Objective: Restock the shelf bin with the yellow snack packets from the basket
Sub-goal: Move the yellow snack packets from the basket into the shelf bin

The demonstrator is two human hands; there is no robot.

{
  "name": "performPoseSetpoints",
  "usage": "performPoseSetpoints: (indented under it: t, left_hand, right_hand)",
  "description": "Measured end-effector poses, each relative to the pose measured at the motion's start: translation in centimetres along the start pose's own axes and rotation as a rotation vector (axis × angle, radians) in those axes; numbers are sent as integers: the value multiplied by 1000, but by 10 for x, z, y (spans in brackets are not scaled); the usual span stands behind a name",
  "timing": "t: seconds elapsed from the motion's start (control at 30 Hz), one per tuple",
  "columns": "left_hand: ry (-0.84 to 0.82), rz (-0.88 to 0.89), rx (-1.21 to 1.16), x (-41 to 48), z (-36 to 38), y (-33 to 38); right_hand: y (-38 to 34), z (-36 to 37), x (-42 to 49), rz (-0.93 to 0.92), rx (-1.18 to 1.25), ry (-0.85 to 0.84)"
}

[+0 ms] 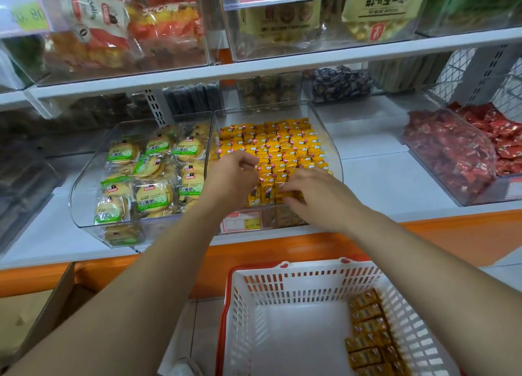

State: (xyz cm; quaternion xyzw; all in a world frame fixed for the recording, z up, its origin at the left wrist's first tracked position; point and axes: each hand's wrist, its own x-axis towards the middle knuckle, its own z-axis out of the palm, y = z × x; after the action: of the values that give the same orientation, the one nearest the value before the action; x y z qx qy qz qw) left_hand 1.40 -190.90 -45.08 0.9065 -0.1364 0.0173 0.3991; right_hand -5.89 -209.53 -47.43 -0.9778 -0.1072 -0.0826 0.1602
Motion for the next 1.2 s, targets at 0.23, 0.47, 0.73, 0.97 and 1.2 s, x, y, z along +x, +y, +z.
performPoseSetpoints:
  t: [0.23, 0.47, 0.73, 0.97, 1.2]
  left_hand:
    - [-180, 128, 147, 33, 18, -6]
    - [-181, 245, 181, 40, 27, -16]
    - [-234, 181, 147, 37, 25, -12]
    - [-220, 188, 158, 29, 22, -11]
    - [-109, 241, 182, -11, -5, 8]
  right_hand:
    - [7, 14, -11, 25, 30, 37]
    - [7, 20, -9, 79, 51, 84]
    - [0, 16, -1, 80, -54, -4]
    - [-3, 17, -2, 98, -63, -20]
    - [-13, -9, -22, 122, 28, 105]
